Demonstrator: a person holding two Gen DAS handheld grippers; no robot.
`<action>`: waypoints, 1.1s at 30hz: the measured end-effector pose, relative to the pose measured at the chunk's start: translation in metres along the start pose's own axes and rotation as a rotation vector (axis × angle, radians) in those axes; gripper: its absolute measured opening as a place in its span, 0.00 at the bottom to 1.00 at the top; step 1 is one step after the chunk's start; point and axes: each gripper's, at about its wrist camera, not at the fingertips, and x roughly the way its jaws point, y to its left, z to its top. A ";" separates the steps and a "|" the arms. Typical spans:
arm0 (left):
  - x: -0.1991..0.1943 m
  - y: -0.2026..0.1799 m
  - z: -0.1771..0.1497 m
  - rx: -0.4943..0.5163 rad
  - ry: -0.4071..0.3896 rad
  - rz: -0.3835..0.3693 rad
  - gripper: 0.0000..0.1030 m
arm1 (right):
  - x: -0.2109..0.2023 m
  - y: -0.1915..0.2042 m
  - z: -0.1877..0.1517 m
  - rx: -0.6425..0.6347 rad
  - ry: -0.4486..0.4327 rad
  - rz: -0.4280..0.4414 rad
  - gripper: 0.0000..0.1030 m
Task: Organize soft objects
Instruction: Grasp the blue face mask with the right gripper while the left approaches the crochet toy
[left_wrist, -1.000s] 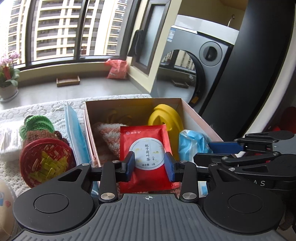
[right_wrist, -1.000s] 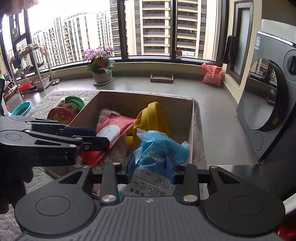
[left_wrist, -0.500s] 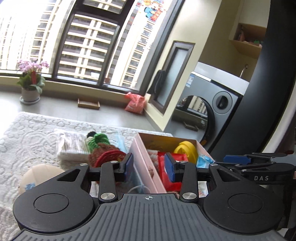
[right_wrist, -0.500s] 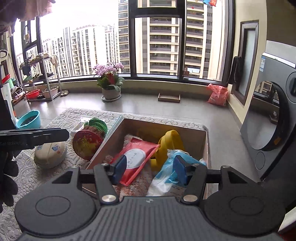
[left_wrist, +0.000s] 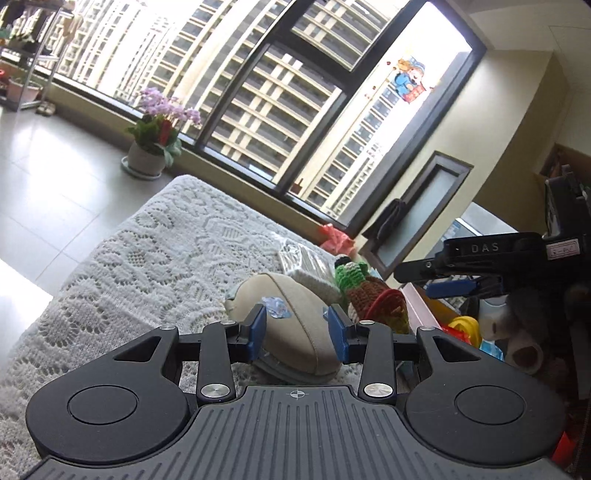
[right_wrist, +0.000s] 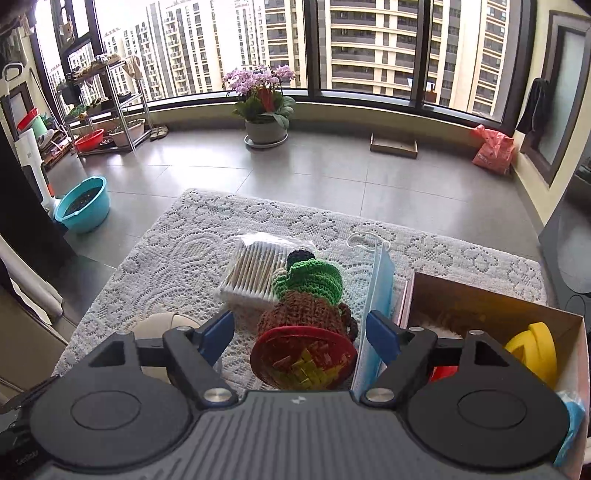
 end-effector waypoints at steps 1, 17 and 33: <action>0.000 0.000 0.000 -0.001 0.000 -0.002 0.39 | 0.014 0.008 0.006 -0.028 0.019 -0.033 0.77; -0.009 0.002 -0.003 -0.028 -0.009 -0.049 0.39 | 0.126 0.048 0.078 -0.027 0.206 -0.018 0.92; -0.007 0.001 -0.006 -0.015 0.006 -0.030 0.38 | 0.063 0.042 0.050 0.078 0.313 0.300 0.74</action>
